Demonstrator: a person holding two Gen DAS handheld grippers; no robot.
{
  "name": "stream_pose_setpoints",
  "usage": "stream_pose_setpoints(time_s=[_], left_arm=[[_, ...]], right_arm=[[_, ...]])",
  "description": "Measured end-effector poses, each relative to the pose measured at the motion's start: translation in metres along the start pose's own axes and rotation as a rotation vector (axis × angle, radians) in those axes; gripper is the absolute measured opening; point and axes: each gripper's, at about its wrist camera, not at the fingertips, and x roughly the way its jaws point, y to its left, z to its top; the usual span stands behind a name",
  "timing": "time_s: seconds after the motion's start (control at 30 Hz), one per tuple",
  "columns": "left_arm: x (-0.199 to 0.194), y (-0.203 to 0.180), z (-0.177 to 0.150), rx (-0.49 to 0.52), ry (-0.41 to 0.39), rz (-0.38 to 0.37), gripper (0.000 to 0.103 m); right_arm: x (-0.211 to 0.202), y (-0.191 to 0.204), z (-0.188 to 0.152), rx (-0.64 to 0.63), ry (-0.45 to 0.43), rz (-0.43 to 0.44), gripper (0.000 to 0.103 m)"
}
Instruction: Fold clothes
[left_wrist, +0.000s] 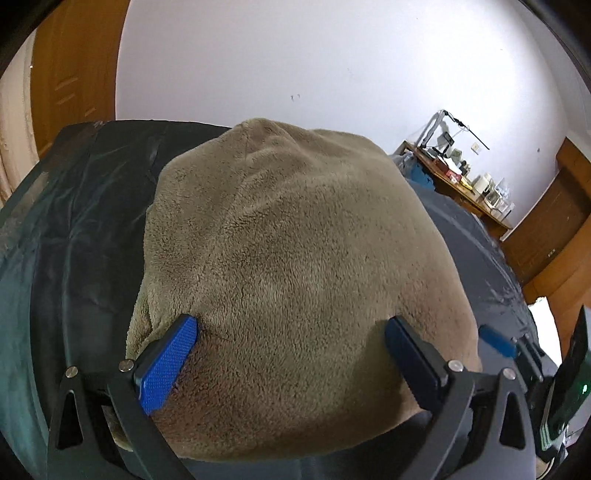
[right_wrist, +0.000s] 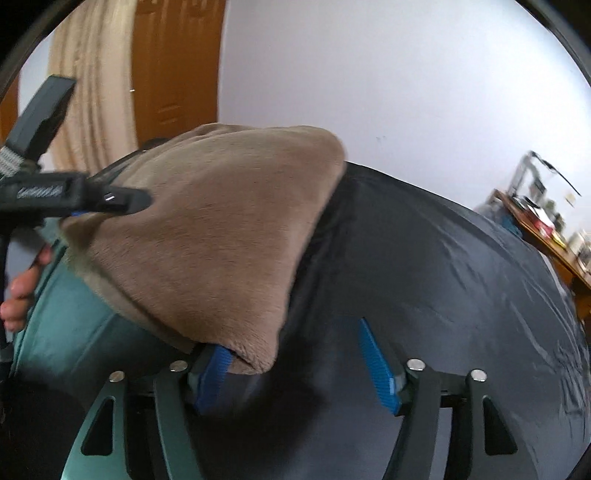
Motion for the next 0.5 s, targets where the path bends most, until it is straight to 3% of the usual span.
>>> stream_pose_setpoints(time_s=[0.33,0.5], left_arm=[[-0.005,-0.012,-0.007,0.029,-0.013,0.0,0.102],[-0.014,-0.005,-0.004,-0.001,-0.025,-0.064,0.102]], right_arm=[[0.007,-0.023,-0.006,0.072,0.034,0.015,0.08],[-0.009,-0.024,-0.011,0.045,0.026,0.046,0.08]])
